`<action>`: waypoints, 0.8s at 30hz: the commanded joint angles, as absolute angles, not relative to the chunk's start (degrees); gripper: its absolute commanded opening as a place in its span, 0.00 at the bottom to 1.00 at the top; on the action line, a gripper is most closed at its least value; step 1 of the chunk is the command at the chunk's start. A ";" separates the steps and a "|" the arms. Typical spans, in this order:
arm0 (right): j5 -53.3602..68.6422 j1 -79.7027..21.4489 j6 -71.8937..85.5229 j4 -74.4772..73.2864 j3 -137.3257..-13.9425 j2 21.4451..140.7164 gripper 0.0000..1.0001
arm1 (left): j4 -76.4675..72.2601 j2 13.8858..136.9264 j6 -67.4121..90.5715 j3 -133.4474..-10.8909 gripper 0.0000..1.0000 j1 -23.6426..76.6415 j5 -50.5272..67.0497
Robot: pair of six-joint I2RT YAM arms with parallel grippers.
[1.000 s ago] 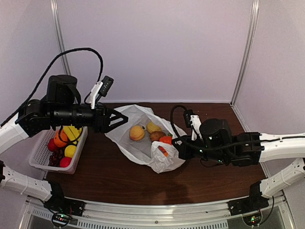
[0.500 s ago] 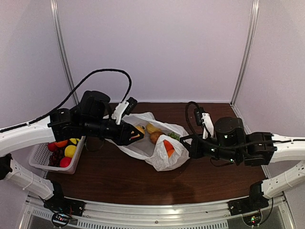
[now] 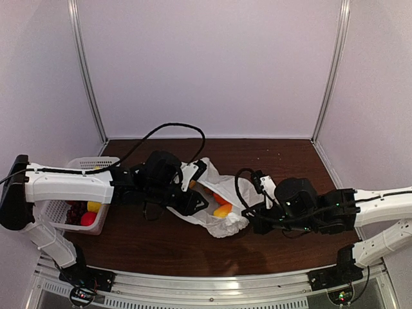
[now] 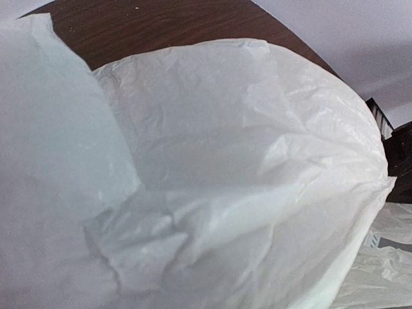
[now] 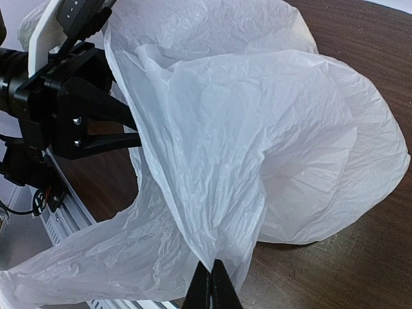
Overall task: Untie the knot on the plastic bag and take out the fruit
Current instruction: Reach into the gripper of the takeout bag.
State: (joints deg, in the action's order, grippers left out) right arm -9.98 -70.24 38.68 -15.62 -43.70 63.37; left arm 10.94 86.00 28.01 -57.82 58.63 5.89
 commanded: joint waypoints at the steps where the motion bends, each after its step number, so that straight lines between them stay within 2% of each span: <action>1: -3.96 -69.98 36.38 -15.28 -41.28 65.92 0.00 | 2.18 88.35 27.60 -56.31 0.30 59.73 3.73; 9: -2.13 -70.08 35.24 -16.86 -39.84 66.71 0.00 | -5.22 92.13 29.79 -54.06 0.30 59.74 -1.86; 21: -9.08 -69.44 42.30 -14.84 -39.75 63.71 0.00 | -11.78 99.27 29.82 -53.78 0.31 60.67 2.98; 24: -9.60 -68.64 46.07 -12.46 -38.73 62.66 0.00 | -11.83 99.41 29.82 -53.26 0.34 60.73 2.82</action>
State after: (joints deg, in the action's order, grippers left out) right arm -6.24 -69.80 40.40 -15.25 -40.12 64.60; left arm -7.94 98.94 29.74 -53.74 60.34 1.93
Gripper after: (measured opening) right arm 0.001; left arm 0.319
